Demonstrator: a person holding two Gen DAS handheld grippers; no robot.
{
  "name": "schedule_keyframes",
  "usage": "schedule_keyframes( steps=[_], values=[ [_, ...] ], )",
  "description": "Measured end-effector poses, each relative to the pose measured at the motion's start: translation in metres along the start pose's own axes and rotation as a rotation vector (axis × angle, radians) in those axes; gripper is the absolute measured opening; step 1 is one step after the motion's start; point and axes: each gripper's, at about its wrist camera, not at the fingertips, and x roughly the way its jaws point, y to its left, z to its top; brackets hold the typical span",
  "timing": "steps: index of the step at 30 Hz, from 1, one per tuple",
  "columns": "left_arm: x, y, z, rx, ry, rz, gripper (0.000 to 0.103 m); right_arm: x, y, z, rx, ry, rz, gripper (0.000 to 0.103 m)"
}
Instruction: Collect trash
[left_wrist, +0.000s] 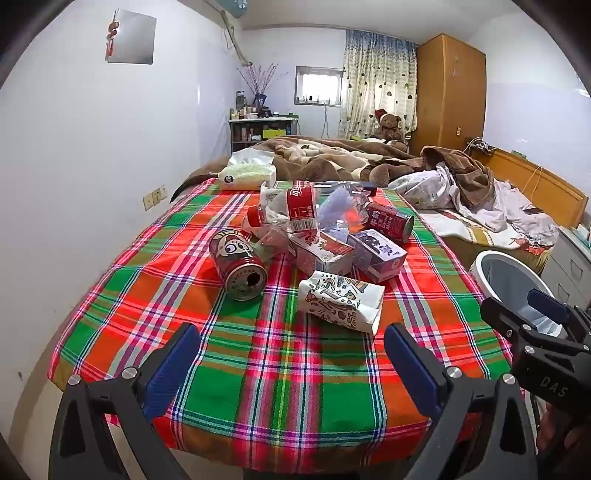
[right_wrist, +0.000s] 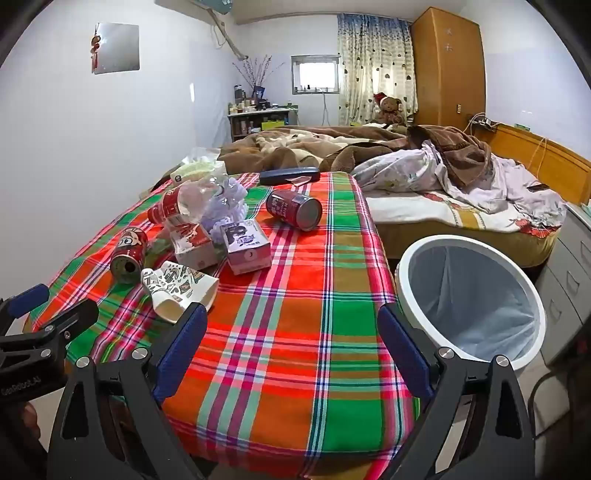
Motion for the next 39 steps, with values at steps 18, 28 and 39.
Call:
schedule_keyframes(
  steps=[18, 28, 39],
  values=[
    [-0.006, 0.003, 0.003, 0.008, 0.0, 0.025, 0.101, 0.0, 0.0, 0.001, 0.006, -0.009, 0.004, 0.095],
    [-0.008, 0.001, 0.003, 0.011, -0.004, 0.028, 0.101, -0.001, -0.002, 0.0, 0.006, -0.013, 0.01, 0.095],
    [-0.013, 0.0, 0.003, 0.009, -0.01, 0.027, 0.101, -0.004, 0.001, 0.0, 0.005, -0.011, 0.008, 0.095]
  ],
)
